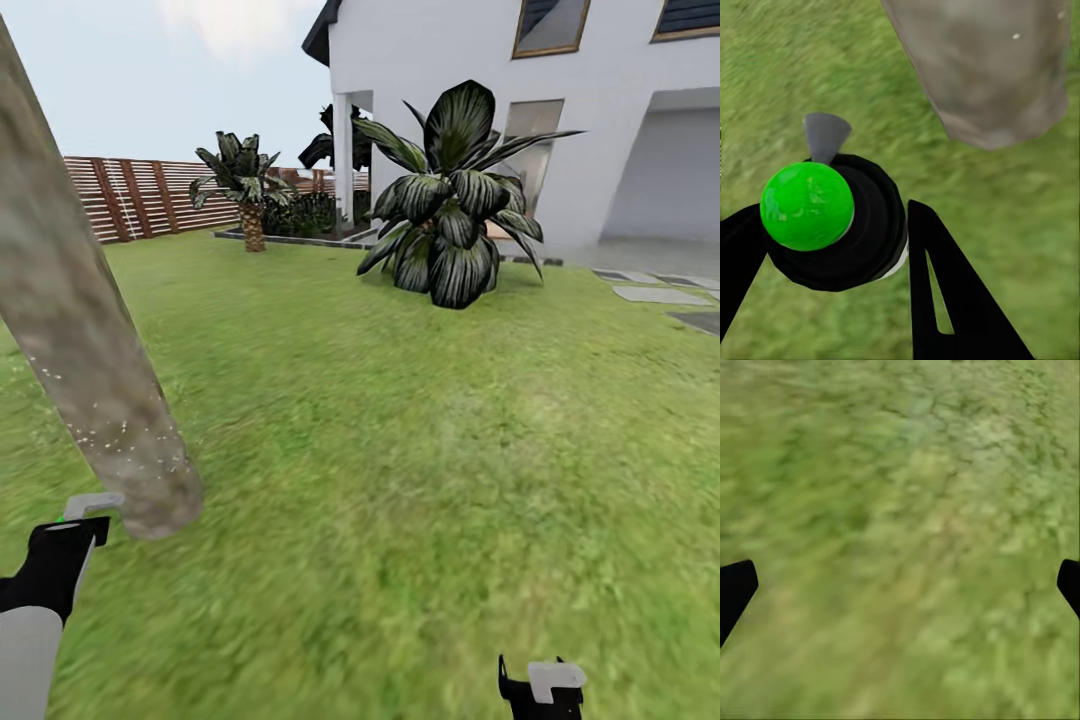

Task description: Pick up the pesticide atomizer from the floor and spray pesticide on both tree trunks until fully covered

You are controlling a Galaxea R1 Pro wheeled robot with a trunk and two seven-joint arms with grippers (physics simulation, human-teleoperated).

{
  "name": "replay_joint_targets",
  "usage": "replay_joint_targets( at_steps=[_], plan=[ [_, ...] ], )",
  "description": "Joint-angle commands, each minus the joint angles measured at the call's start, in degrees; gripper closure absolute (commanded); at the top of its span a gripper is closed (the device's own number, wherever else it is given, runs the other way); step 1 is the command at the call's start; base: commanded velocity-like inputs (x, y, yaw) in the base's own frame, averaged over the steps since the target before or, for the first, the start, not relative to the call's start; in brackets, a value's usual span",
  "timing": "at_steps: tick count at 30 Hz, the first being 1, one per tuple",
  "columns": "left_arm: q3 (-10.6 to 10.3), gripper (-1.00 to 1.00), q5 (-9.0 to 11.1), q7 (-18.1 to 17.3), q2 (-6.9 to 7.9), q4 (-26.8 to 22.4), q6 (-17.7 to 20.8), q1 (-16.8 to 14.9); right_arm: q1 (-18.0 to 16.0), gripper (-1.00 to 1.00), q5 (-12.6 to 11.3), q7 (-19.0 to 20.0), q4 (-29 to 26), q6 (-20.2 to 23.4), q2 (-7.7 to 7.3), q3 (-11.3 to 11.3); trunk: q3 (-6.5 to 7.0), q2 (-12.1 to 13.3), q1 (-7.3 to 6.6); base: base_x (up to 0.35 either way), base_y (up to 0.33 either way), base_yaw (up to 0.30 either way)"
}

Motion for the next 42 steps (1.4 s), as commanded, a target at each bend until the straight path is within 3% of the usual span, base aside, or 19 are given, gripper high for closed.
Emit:
replay_joint_targets(
  at_steps=[1, 10, 17, 22, 33, 42],
  plan=[
    [-0.08, 1.00, -0.04, -0.16, -0.05, 0.10, 0.03, -0.01, -0.02, -1.00, 0.00, 0.00, 0.00, 0.01, 0.00, 0.00, 0.00, 0.00, 0.00, 0.330, -0.016, 0.274],
    [-0.23, 1.00, 0.06, -0.34, -0.18, 1.24, 0.18, -0.03, -0.02, -1.00, 0.01, 0.00, 0.00, -0.02, 0.00, 0.00, 0.00, 0.00, 0.00, 0.331, -0.002, 0.278],
    [-0.31, 1.00, -0.02, -0.38, -1.03, 1.34, 0.23, -0.05, -0.01, -1.00, 0.01, 0.00, 0.00, -0.04, 0.00, 0.00, 0.00, 0.00, 0.00, 0.045, -0.022, 0.238],
    [-0.31, 1.00, -0.11, -0.38, -1.97, 1.30, 0.10, 0.00, -0.02, -1.00, 0.00, 0.00, 0.00, -0.04, 0.00, 0.00, 0.00, 0.00, 0.00, 0.000, -0.243, 0.019],
    [-0.31, 1.00, -0.12, -0.38, -2.05, 1.25, 0.09, -0.03, 0.00, -1.00, 0.03, 0.00, 0.00, -0.01, 0.00, 0.00, 0.00, 0.00, 0.00, 0.000, -0.272, 0.007],
    [-0.31, 1.00, -0.11, -0.38, -2.07, 1.25, 0.15, -0.01, -0.04, -1.00, 0.02, 0.00, 0.00, 0.02, 0.00, 0.00, 0.00, 0.00, 0.00, 0.000, -0.273, 0.241]
  ],
)
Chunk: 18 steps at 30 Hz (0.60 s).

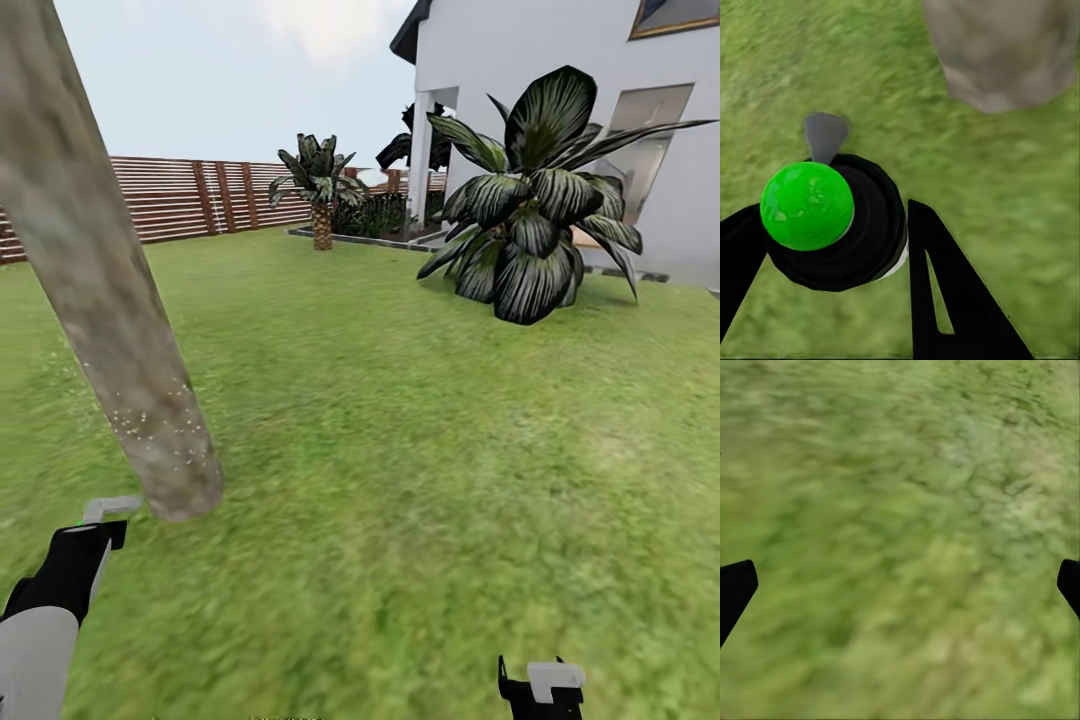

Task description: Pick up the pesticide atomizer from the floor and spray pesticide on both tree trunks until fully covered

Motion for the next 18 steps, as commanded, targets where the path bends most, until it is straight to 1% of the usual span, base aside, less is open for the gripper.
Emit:
replay_joint_targets(
  at_steps=[1, 4, 6, 7, 9, 11, 18],
  plan=[
    [0.00, 1.00, -0.03, 0.01, -0.02, 0.00, 0.02, -0.02, 0.02, -1.00, 0.01, 0.00, 0.00, -0.03, 0.00, 0.00, 0.00, 0.00, 0.00, 0.000, -0.274, 0.277],
    [0.00, 1.00, -0.03, 0.01, -0.03, 0.00, 0.01, 0.00, 0.01, -1.00, 0.00, 0.00, 0.00, -0.01, 0.00, 0.00, 0.00, 0.00, 0.00, 0.018, -0.273, 0.277],
    [0.00, 1.00, -0.03, 0.01, -0.03, 0.00, -0.04, 0.00, 0.03, -1.00, 0.00, 0.00, 0.00, -0.05, 0.00, 0.00, 0.00, 0.00, 0.00, 0.136, -0.257, 0.208],
    [0.00, 1.00, -0.03, 0.01, -0.03, 0.00, -0.05, 0.00, 0.04, -1.00, -0.01, 0.00, 0.00, -0.05, 0.00, 0.00, 0.00, 0.00, 0.00, 0.194, -0.223, 0.072],
    [0.00, 1.00, -0.03, 0.06, -0.64, 0.00, -0.13, 0.00, 0.02, -1.00, 0.05, 0.00, 0.00, -0.01, -0.15, 0.00, 0.00, 0.00, 0.00, 0.234, -0.188, 0.005],
    [0.00, 1.00, -0.03, 0.09, -0.94, 0.00, -0.14, -0.03, 0.03, -1.00, 0.05, 0.00, 0.00, -0.07, -0.17, 0.00, 0.00, 0.00, 0.00, 0.236, -0.185, 0.001],
    [0.00, 1.00, -0.03, 0.09, -1.00, 0.00, -0.14, 0.01, 0.03, -1.00, 0.01, 0.00, 0.00, -0.07, -0.18, 0.00, 0.00, 0.00, 0.00, 0.237, -0.184, 0.000]
  ],
)
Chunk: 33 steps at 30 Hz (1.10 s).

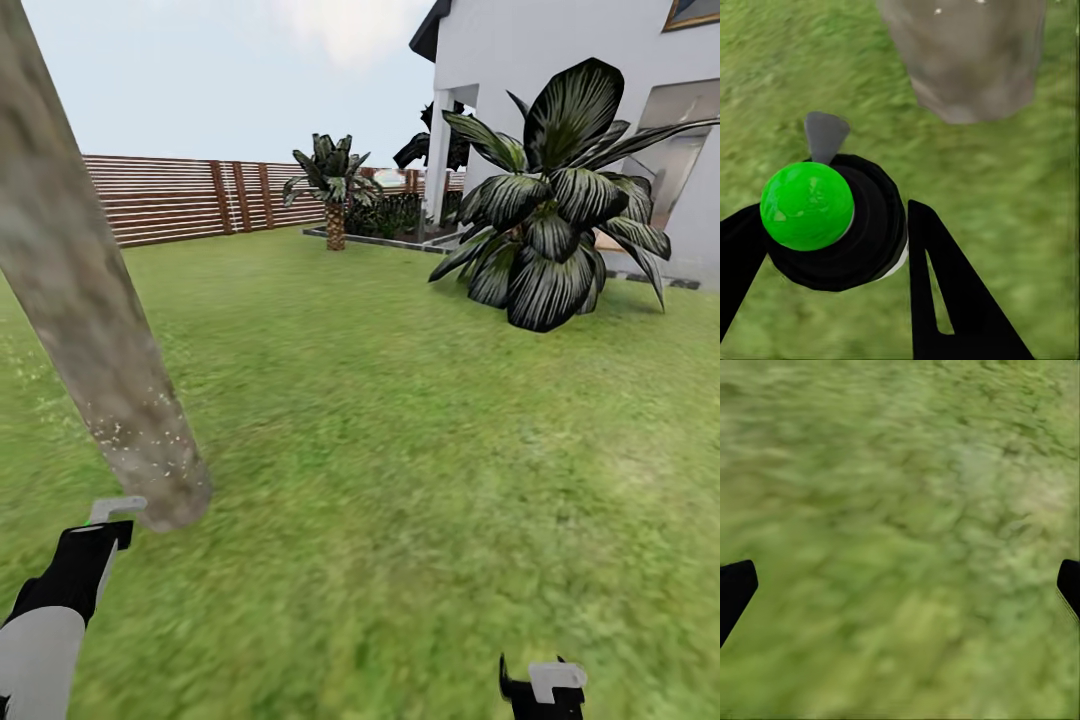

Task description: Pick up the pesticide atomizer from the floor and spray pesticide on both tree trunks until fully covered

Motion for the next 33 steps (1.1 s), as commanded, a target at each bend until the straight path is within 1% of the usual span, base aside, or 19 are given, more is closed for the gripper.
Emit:
replay_joint_targets(
  at_steps=[1, 7, 10, 15, 21, 27, 33],
  plan=[
    [-0.01, 1.00, -0.03, 0.01, 0.00, -0.01, 0.00, -0.04, 0.01, -1.00, 0.01, 0.00, 0.00, 0.00, 0.00, 0.00, 0.00, 0.00, 0.00, 0.237, -0.183, 0.000],
    [-0.01, 1.00, -0.03, 0.01, 0.06, -0.01, 0.08, -0.04, 0.01, -1.00, 0.00, 0.00, 0.00, 0.06, 0.02, 0.00, 0.00, 0.00, 0.00, 0.237, -0.183, 0.001],
    [-0.01, 1.00, -0.04, 0.01, 0.08, -0.01, 0.09, -0.05, -0.01, -1.00, 0.00, 0.00, 0.00, 0.07, 0.03, 0.00, 0.00, 0.00, 0.00, 0.237, -0.181, 0.128],
    [-0.05, 1.00, -0.20, 0.02, 0.10, -0.01, 0.22, -0.03, 0.01, -1.00, 0.00, 0.00, 0.00, 0.06, 0.03, 0.00, 0.00, 0.00, 0.00, 0.273, -0.138, 0.266],
    [0.43, 1.00, -0.29, 0.16, 1.17, -0.07, 0.33, 0.00, 0.00, -1.00, 0.03, 0.00, 0.00, 0.05, 0.06, 0.00, 0.00, 0.00, 0.00, 0.320, -0.028, 0.278],
    [-0.07, 1.00, -0.24, 0.42, 0.52, -0.09, 0.10, 0.00, 0.01, -1.00, 0.05, 0.00, 0.00, 0.06, 0.05, 0.00, 0.00, 0.00, 0.00, 0.306, -0.089, 0.278],
    [-0.09, 1.00, -0.15, 0.45, 0.44, -0.09, 0.02, -0.02, -0.01, -1.00, 0.01, 0.00, 0.00, 0.05, 0.08, 0.00, 0.00, 0.00, 0.00, 0.262, -0.156, 0.278]
  ],
)
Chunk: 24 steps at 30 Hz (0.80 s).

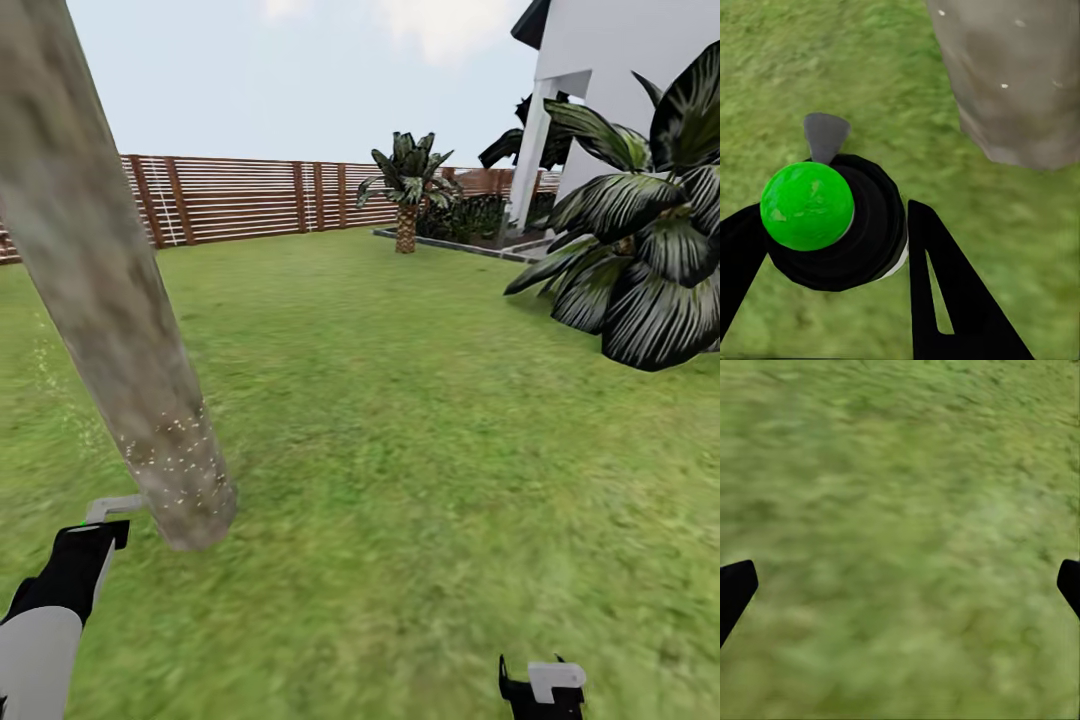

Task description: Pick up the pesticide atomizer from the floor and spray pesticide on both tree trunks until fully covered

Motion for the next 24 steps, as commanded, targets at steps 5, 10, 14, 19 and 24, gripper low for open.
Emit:
replay_joint_targets(
  at_steps=[5, 10, 14, 19, 24],
  plan=[
    [0.00, 1.00, 0.07, 0.01, 0.00, -0.01, -0.01, 0.00, 0.01, -1.00, 0.02, 0.00, 0.00, -0.01, -0.01, 0.00, 0.00, 0.00, 0.00, 0.048, -0.027, 0.278],
    [0.00, 1.00, 0.10, 0.01, -0.08, -0.01, -0.12, 0.00, 0.02, -1.00, 0.04, 0.00, 0.00, 0.01, -0.01, 0.00, 0.00, 0.00, 0.00, 0.008, -0.002, 0.264],
    [0.00, 1.00, 0.07, 0.01, -0.09, -0.01, -0.16, 0.00, 0.02, -1.00, -0.02, 0.00, 0.00, 0.03, -0.03, 0.00, 0.00, 0.00, 0.00, 0.140, -0.133, 0.070],
    [0.00, 1.00, 0.08, 0.01, -0.09, -0.01, -0.19, 0.00, 0.00, -1.00, 0.02, 0.00, 0.00, 0.01, -0.01, 0.00, 0.00, 0.00, 0.00, 0.192, -0.198, 0.005],
    [0.01, 1.00, 0.06, 0.01, -0.15, -0.01, -0.30, 0.01, 0.02, -1.00, 0.01, 0.00, 0.00, 0.00, -0.03, 0.00, 0.00, 0.00, 0.00, 0.125, -0.232, 0.021]
  ],
)
